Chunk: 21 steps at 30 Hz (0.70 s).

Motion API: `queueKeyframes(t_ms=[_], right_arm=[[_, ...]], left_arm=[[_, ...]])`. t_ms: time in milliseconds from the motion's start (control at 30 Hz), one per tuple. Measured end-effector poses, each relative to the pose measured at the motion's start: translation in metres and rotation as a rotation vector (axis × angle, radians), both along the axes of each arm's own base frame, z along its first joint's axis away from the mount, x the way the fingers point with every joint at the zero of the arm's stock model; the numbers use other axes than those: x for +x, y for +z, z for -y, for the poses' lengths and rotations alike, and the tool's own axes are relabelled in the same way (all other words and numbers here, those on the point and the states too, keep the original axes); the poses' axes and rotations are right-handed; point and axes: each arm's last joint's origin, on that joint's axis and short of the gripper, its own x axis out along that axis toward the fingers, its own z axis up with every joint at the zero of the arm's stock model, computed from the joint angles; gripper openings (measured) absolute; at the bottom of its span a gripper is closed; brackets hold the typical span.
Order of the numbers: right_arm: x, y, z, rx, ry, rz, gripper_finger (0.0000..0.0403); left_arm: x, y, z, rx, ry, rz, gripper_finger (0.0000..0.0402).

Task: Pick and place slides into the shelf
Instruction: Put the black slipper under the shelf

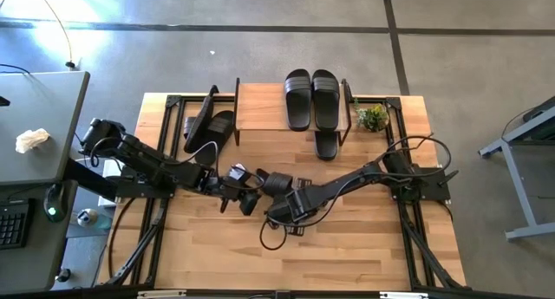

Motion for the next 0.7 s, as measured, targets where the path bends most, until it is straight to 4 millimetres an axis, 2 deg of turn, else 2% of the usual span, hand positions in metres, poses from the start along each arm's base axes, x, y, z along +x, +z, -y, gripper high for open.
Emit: queueKeyframes(t_ms=[500,700], right_arm=[[0.0039,0.0001,-0.0018,0.084,0.073,0.007,0.0135],[0.0052,-0.0009,-0.0052,0.127,0.083,0.014,0.0182]], left_arm=[[0.0005,-0.0044,0.0006,-0.023,0.014,-0.019,0.0138],[0.0021,-0.0110,0.0009,-0.032,0.019,-0.045,0.0138]])
